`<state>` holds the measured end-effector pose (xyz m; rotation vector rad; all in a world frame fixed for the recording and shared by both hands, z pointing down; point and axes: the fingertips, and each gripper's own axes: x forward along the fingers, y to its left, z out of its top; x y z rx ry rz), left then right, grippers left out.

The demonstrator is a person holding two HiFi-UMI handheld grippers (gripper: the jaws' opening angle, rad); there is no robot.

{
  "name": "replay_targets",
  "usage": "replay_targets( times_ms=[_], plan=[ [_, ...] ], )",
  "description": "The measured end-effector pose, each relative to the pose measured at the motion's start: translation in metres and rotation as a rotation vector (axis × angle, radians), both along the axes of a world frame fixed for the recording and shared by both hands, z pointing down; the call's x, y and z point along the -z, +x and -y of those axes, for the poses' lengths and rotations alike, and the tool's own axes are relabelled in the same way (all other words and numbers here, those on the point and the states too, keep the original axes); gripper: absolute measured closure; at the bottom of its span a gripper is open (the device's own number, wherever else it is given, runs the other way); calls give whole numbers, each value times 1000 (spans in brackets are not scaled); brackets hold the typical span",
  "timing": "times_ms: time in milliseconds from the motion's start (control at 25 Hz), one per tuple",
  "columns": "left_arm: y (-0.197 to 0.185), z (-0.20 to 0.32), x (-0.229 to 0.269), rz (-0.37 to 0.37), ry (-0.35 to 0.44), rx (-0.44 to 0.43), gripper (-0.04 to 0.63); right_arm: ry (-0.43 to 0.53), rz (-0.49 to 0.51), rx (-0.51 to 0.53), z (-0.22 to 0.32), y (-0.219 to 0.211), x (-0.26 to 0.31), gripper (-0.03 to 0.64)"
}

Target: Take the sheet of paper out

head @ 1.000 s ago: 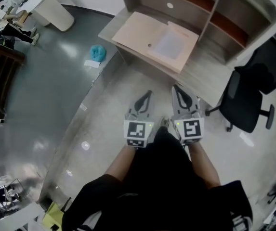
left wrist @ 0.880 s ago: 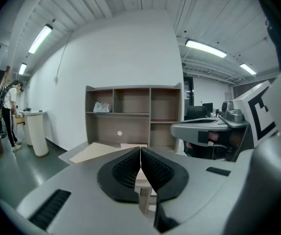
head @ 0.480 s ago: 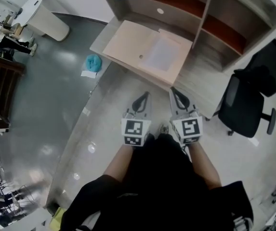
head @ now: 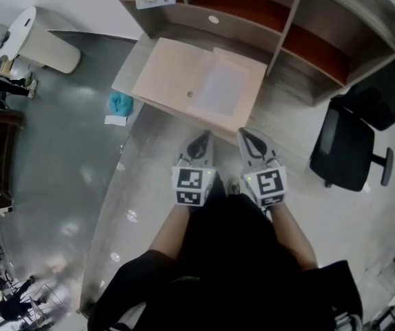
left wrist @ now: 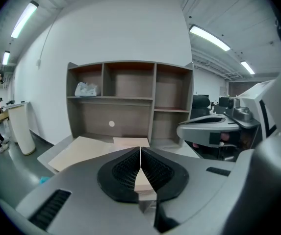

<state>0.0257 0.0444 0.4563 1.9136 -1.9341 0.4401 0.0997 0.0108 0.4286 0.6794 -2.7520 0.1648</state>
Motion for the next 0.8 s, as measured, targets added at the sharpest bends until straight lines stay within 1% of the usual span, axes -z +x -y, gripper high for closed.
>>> replay_targets(
  times_ms=[200, 360, 560, 800],
  plan=[
    [-30, 37, -22, -40, -44, -57, 549, -31, -42, -44, 36, -28, -14, 600],
    [-59, 65, -35, -62, -88, -102, 549, -80, -80, -75, 60, -56, -33, 600],
    [-76, 97, -53, -104, -134, -200, 549, -129, -165, -129, 80, -82, -56, 600],
    [-103, 122, -92, -162, -213, -289, 549, -203, -269, -192, 95, -102, -91, 600]
  ],
)
